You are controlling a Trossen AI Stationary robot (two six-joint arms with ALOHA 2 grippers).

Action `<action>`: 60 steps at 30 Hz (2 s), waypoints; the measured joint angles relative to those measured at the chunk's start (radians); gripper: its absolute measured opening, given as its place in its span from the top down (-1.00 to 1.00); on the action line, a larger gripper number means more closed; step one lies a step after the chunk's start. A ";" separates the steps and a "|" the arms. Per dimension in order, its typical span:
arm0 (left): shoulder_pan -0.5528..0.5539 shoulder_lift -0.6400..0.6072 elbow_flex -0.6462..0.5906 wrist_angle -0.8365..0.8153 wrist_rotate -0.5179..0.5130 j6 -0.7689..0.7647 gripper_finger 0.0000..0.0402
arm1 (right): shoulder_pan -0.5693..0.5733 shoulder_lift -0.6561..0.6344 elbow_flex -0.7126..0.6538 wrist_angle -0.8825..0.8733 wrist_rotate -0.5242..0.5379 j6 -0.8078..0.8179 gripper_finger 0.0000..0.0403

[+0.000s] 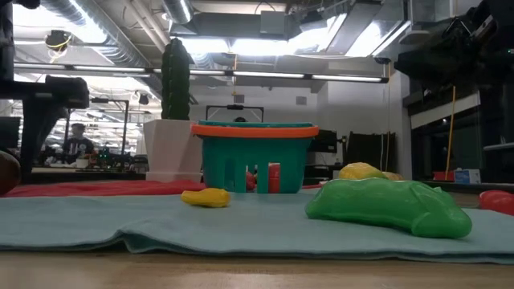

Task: Pick and placing Produce into tupperware
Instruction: Put the kiwi into the basket

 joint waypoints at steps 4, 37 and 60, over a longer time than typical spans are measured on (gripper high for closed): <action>0.009 0.000 -0.012 0.028 0.005 0.016 -0.71 | 0.000 0.000 0.000 0.000 0.000 0.000 0.64; 0.010 -0.001 -0.079 0.109 0.079 -0.020 -0.50 | 0.000 0.000 0.000 -0.001 0.000 0.000 0.64; 0.009 0.001 -0.033 0.070 0.058 -0.090 -0.50 | 0.000 0.000 0.000 -0.015 0.000 0.000 0.64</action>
